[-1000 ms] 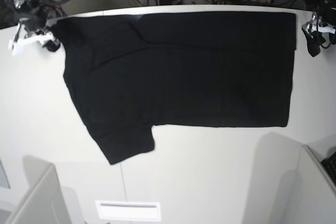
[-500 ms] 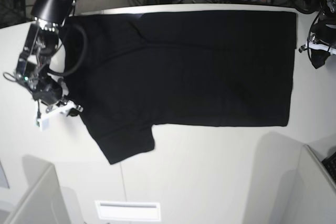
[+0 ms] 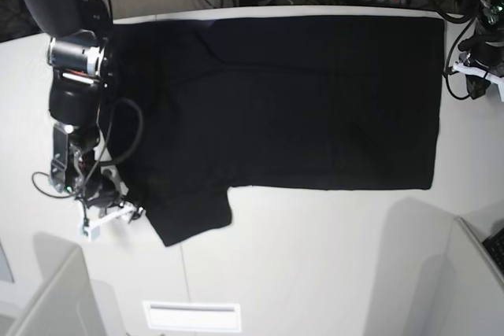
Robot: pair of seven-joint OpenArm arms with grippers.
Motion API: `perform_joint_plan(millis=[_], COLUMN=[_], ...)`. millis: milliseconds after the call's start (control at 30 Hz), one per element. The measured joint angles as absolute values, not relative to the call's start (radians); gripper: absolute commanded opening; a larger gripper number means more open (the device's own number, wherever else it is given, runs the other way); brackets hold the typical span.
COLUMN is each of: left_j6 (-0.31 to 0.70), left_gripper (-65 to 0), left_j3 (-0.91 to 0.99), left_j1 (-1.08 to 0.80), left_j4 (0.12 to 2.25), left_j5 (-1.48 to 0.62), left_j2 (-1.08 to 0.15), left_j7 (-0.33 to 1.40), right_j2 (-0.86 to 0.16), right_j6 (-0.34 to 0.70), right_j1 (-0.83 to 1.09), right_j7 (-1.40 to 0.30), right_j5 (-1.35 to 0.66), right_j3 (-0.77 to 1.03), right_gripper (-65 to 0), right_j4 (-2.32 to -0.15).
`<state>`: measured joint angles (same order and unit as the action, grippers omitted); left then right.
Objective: Fold the T-shirt properly
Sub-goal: 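Move both grippers down to the hem corners of the shirt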
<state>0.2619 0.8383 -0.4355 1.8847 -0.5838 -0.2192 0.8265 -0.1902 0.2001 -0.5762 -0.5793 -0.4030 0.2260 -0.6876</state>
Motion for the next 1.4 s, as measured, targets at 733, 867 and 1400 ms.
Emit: perform_joint_plan(millis=[733, 867, 1400], left_j6=[0.262, 0.258, 0.259], left_gripper=[-48.4, -17.1, -8.6], left_j3=[0.843, 0.840, 0.580], left_j1=[-0.429, -0.360, 0.028], left_j4=[1.876, 1.833, 1.326], left_j5=[-0.580, -0.573, -0.577], left_j2=[-0.221, -0.224, -0.422], left_j7=[0.823, 0.830, 0.823], right_j2=[-0.205, -0.207, -0.208], right_j6=[0.277, 0.277, 0.278], right_j1=[-0.648, -0.645, -0.648], right_j7=[-0.435, -0.440, -0.452], right_j5=[-0.415, -0.415, -0.419], right_j3=[0.041, 0.041, 0.041], right_gripper=[-57.5, -65.0, -65.0], right_j4=[-0.463, -0.463, -0.462])
